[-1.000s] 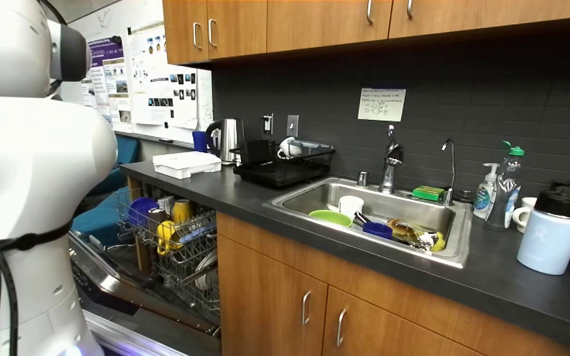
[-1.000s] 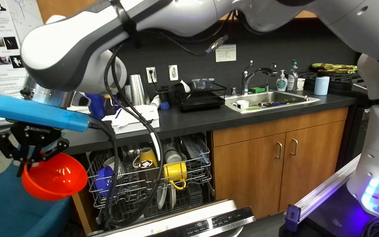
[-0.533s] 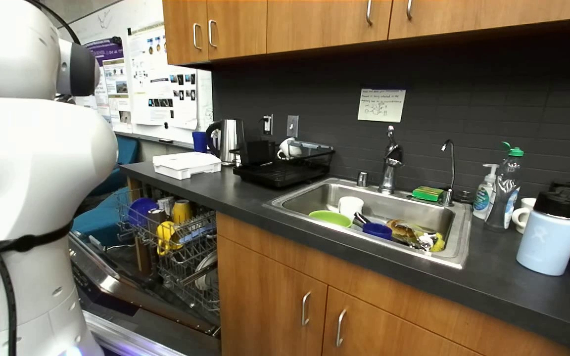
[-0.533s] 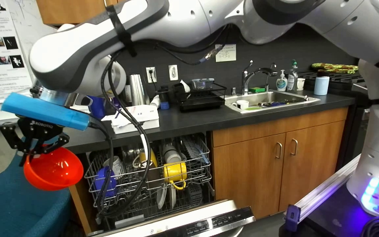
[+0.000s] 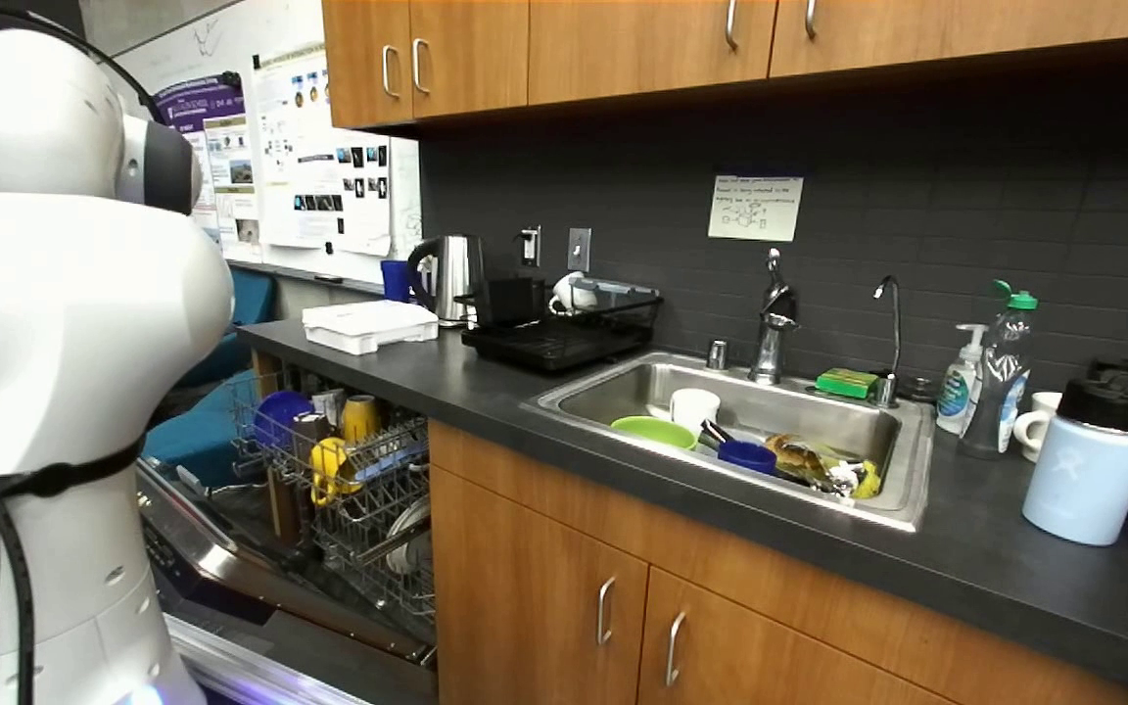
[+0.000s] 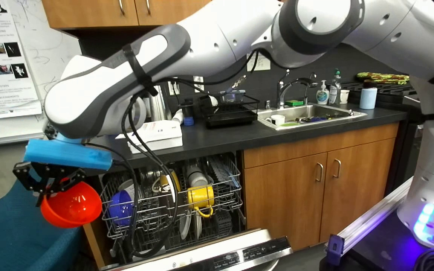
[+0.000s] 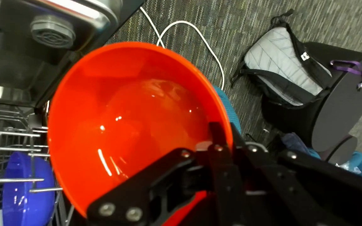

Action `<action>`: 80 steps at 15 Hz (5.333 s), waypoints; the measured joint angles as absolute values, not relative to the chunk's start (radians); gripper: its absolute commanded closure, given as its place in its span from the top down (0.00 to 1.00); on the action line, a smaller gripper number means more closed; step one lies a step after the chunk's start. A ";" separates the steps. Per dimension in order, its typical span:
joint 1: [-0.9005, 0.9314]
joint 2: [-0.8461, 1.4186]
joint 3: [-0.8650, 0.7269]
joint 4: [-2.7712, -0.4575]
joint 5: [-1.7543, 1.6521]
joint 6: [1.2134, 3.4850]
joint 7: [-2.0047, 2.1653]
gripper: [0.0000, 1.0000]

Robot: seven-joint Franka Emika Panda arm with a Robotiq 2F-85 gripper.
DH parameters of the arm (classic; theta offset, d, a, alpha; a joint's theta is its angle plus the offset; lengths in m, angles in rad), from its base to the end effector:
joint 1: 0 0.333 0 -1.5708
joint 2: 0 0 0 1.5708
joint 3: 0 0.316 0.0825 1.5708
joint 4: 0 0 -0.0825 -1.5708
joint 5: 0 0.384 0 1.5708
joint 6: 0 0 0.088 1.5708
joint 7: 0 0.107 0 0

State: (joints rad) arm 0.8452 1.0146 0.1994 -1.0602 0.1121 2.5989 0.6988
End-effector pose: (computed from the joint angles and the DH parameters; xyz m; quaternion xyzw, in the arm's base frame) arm 0.4689 0.6706 0.2757 -0.9563 -0.0603 -0.0862 0.2727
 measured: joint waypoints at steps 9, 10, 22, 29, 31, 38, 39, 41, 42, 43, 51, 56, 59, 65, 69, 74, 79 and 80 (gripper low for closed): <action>0.853 1.066 0.086 -1.003 -0.029 2.600 0.638 0.01; 0.850 1.068 0.070 -1.001 -0.035 2.602 0.638 0.01; 0.757 1.072 0.053 -1.009 -0.030 2.648 0.597 0.01; 0.673 1.067 0.179 -1.033 0.046 2.719 0.543 0.01; 0.608 1.059 0.277 -1.052 0.095 2.755 0.461 0.01; 0.373 1.005 0.554 -1.180 0.144 2.762 0.214 0.01; 0.345 0.997 0.581 -1.204 0.144 2.760 0.194 0.01; 0.294 0.984 0.626 -1.250 0.144 2.752 0.162 0.01; 0.271 0.977 0.645 -1.273 0.144 2.745 0.150 0.01; 0.250 0.971 0.665 -1.295 0.144 2.738 0.140 0.01; 0.124 0.923 0.818 -1.533 0.132 2.500 -0.060 0.01; 0.149 0.843 0.792 -1.591 0.139 2.291 -0.187 0.01; 0.187 0.785 0.744 -1.590 0.128 2.152 -0.245 0.01; 0.356 0.704 0.586 -1.582 -0.008 2.091 -0.276 0.01; 0.495 0.695 0.472 -1.578 -0.147 2.118 -0.270 0.01; 0.632 0.695 0.350 -1.562 -0.366 2.176 -0.235 0.01; 0.741 0.703 0.244 -1.534 -0.530 2.223 -0.172 0.01; 0.756 0.708 0.231 -1.527 -0.542 2.223 -0.166 0.01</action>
State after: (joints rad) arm 0.7563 0.7077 0.2309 -1.5265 -0.5424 2.2226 -0.1660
